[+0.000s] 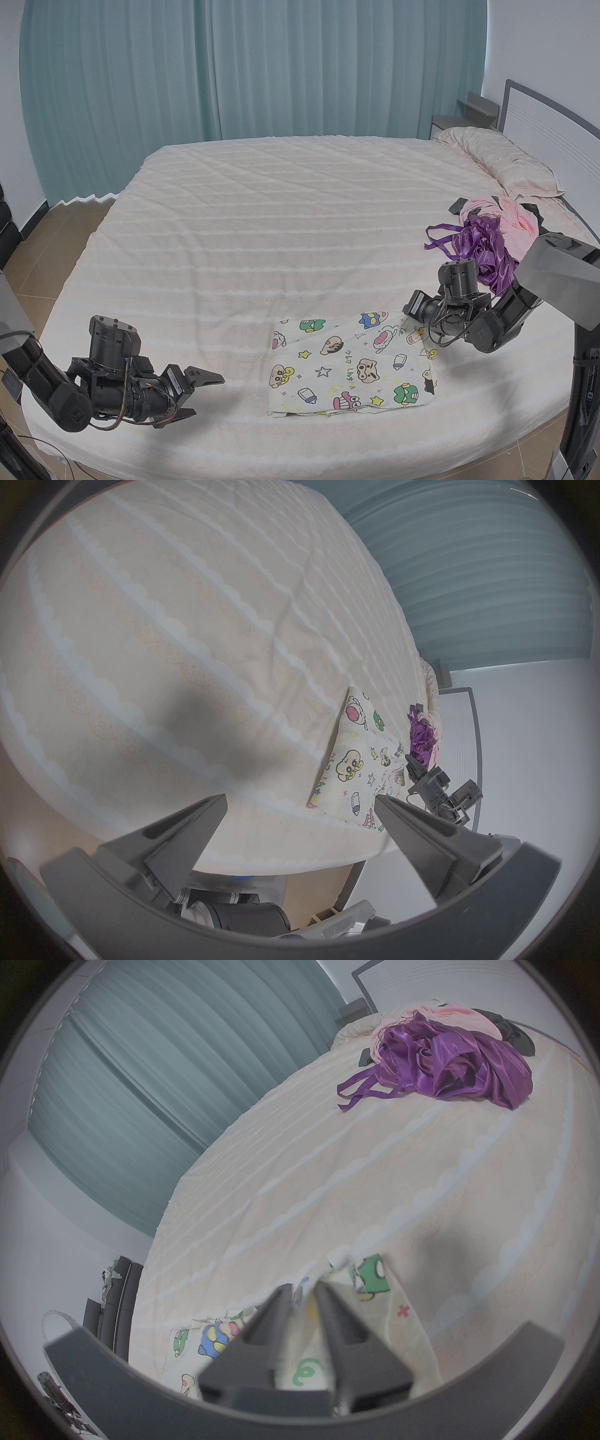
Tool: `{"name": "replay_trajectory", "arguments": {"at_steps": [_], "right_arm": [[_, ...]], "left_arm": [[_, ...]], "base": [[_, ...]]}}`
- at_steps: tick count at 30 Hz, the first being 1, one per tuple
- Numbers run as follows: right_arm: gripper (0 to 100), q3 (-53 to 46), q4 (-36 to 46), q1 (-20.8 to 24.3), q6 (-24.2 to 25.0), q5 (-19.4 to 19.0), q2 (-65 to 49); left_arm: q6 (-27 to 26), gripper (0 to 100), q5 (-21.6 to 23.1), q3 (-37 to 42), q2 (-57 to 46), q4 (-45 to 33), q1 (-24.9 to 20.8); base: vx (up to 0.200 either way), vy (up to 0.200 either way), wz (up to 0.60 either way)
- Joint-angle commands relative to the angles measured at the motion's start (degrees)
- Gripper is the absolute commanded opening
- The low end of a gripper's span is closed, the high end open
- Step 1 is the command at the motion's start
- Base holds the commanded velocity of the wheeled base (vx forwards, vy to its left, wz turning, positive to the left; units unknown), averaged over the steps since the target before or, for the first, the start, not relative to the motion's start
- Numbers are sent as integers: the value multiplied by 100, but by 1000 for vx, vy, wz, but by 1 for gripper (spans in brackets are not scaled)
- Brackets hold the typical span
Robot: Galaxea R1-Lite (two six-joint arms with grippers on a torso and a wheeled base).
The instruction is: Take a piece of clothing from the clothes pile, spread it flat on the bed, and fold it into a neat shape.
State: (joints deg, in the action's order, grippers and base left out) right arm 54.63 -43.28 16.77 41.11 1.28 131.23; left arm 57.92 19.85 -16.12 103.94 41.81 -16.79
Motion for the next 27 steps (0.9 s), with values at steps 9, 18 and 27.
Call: {"name": "replay_trajectory", "arguments": {"at_steps": [9,18,27], "right_arm": [[100,-954,-58,-403,-815,-172,-748],[100,-1956,-656,-350,-1193,-866,-608],[100,-2342,-1640,-315,-1272,-1464,-89]], "left_arm": [[-52,100,-464,-1034,584,231,-202],[-756,100,-860,-1886,1524,257,-958],[-1397,100,-877,-2291,2060,257,-1099]], "base": [[0,0,0],[0,0,0],[0,0,0]]}}
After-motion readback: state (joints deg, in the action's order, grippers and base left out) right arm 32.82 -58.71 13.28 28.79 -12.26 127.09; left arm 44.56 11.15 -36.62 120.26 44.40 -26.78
